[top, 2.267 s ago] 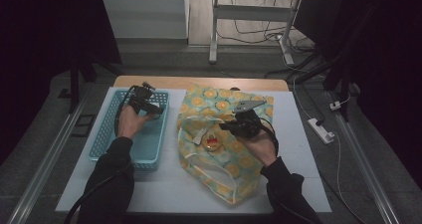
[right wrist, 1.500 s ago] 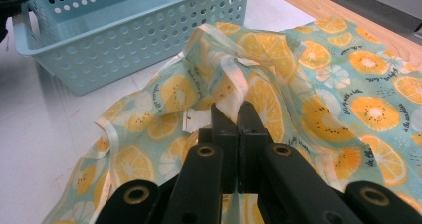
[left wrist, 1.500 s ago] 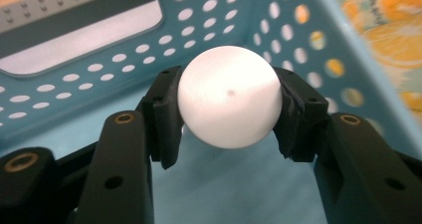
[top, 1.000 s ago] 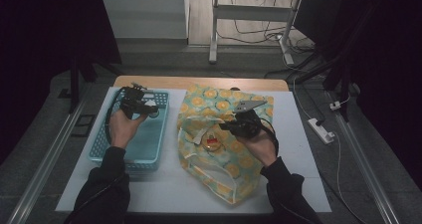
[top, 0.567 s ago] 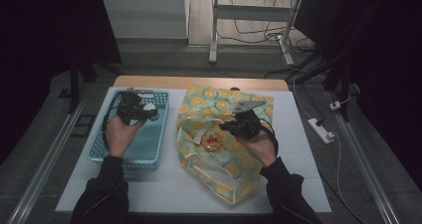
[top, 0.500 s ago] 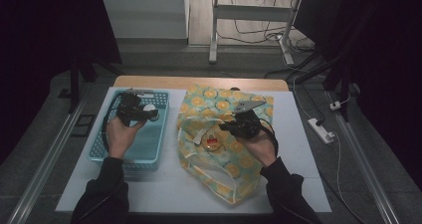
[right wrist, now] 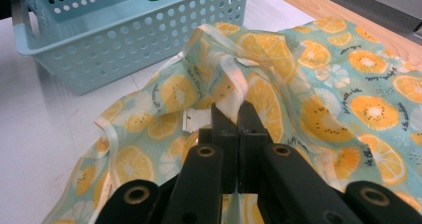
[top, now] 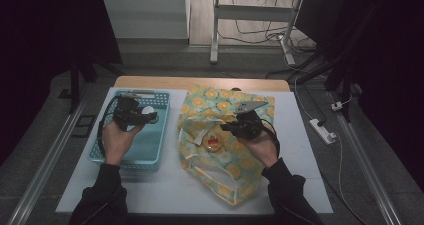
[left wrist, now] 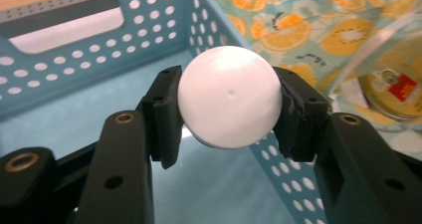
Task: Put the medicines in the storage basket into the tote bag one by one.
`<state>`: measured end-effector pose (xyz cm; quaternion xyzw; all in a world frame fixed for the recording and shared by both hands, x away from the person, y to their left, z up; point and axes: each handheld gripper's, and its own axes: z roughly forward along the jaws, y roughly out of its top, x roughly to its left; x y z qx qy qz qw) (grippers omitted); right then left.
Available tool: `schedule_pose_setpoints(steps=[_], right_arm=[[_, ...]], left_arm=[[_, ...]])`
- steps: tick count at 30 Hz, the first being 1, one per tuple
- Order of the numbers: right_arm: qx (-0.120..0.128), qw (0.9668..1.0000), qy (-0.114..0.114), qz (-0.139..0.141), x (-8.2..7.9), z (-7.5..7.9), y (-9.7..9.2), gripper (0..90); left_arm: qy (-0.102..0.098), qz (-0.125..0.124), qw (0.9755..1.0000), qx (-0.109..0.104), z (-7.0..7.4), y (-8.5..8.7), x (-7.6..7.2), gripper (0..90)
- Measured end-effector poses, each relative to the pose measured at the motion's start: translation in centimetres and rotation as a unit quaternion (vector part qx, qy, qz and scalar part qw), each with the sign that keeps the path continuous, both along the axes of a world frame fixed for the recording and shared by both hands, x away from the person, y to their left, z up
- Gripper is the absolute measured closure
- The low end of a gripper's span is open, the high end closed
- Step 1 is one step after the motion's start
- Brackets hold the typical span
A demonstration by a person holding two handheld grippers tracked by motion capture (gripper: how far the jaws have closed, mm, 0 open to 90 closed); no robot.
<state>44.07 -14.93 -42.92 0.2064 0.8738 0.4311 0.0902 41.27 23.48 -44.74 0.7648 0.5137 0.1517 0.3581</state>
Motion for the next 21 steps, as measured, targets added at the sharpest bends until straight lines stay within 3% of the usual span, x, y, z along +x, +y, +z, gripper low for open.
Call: schedule_pose_setpoints(steps=[13,21], right_arm=[[0.005,1.0000,-0.002,-0.004,0.1,0.2,-0.4,89.7],[0.004,1.0000,-0.005,-0.006,0.1,0.3,-0.5,89.7]], left_arm=[[-0.023,-0.024,0.9994,-0.009,1.4,-0.8,-1.6,50.3],[-0.031,-0.055,0.9979,-0.014,2.5,-2.3,-2.2,50.3]])
